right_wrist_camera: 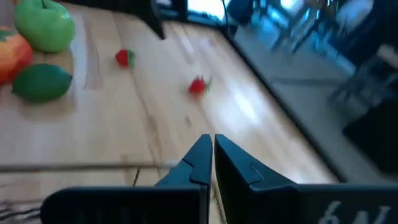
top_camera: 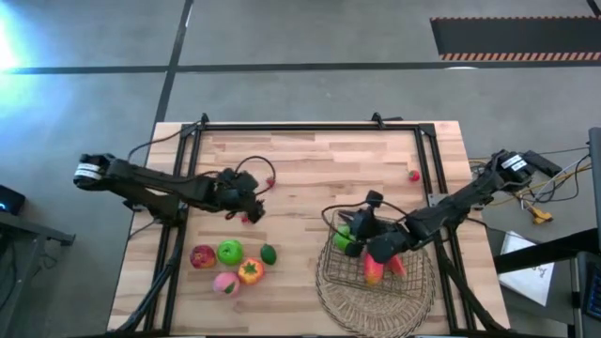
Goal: Build produce basket
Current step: Put the red apple into the wire basket
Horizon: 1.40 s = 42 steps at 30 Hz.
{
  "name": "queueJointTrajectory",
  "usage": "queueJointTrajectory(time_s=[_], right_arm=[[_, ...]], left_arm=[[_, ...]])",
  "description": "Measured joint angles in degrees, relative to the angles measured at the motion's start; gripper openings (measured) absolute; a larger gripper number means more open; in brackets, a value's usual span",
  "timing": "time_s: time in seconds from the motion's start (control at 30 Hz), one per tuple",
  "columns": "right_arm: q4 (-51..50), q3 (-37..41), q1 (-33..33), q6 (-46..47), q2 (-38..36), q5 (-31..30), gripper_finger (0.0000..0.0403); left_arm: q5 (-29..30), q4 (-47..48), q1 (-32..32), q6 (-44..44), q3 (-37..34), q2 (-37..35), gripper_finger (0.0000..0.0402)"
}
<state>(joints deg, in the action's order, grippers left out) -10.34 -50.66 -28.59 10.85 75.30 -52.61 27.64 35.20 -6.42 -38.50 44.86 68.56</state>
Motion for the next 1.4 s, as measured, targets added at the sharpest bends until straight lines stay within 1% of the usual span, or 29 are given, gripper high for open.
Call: queueJointTrajectory(time_s=[0.1, 0.17, 0.23, 0.4, 0.47, 0.53, 0.63, 0.7, 0.77, 0.93, 1.0, 1.17, 1.4], right_arm=[[4.93, 0.08, 0.75, -8.55, 0.46, -0.07, 0.0011], [5.78, 0.16, 1.33, -11.11, 0.43, -0.05, 0.0011], [6.01, 0.27, 2.03, -12.04, 0.44, -0.08, 0.0011], [6.44, 1.7, 2.75, -11.73, 0.62, -0.05, 0.0011], [6.31, 2.49, 2.75, -11.42, 0.62, 0.13, 0.0011], [6.47, 2.79, 2.75, -10.87, 0.72, 0.16, 0.0011], [6.48, 3.05, 2.75, -10.84, 0.73, 0.17, 0.0011], [6.86, 3.05, 2.75, -10.78, 0.76, 0.25, 0.0011], [6.98, 3.05, 2.72, -10.79, 0.77, 0.27, 0.0011], [8.06, 3.2, 2.72, -10.43, 0.79, 0.53, 0.0011], [8.05, 3.2, 2.72, -10.44, 0.81, 0.55, 0.0011], [8.01, 3.2, 2.72, -10.42, 0.81, 0.55, 0.0011], [8.01, 3.2, 2.72, -10.21, 0.81, 0.55, 0.0011]], left_arm=[[-11.58, 6.46, -2.36, -5.65, 0.12, -3.45, 0.0343], [-18.2, 10.73, -5.39, -11.37, 0.19, -5.2, 0.0343], [-23.26, 15.15, -9.08, -18.44, 0.17, -6.73, 0.0343], [-30.5, 24.44, -20.38, -37.04, 0.18, -8.5, 0.0343], [-33.58, 27.33, -24.23, -42.45, 0.62, -8.58, 0.0343], [-35.99, 29.43, -27.0, -45.42, 2.01, -8.55, 0.0343], [-36.66, 32.44, -29.33, -48.44, 4.7, -8.51, 0.0343], [-36.63, 34.87, -29.89, -50.04, 6.26, -8.45, 0.0343], [-36.72, 35.96, -30.09, -51.16, 6.39, -8.09, 0.0343], [-42.7, 35.19, -30.14, -52.24, 3.98, -6.66, 0.0343], [-43.8, 35.11, -30.18, -52.15, 3.68, -6.16, 0.0343], [-43.53, 34.22, -30.18, -52.46, 3.45, -6.06, 0.0343], [-40.61, 34.22, -30.18, -52.83, 1.74, -5.92, 0.0343]])
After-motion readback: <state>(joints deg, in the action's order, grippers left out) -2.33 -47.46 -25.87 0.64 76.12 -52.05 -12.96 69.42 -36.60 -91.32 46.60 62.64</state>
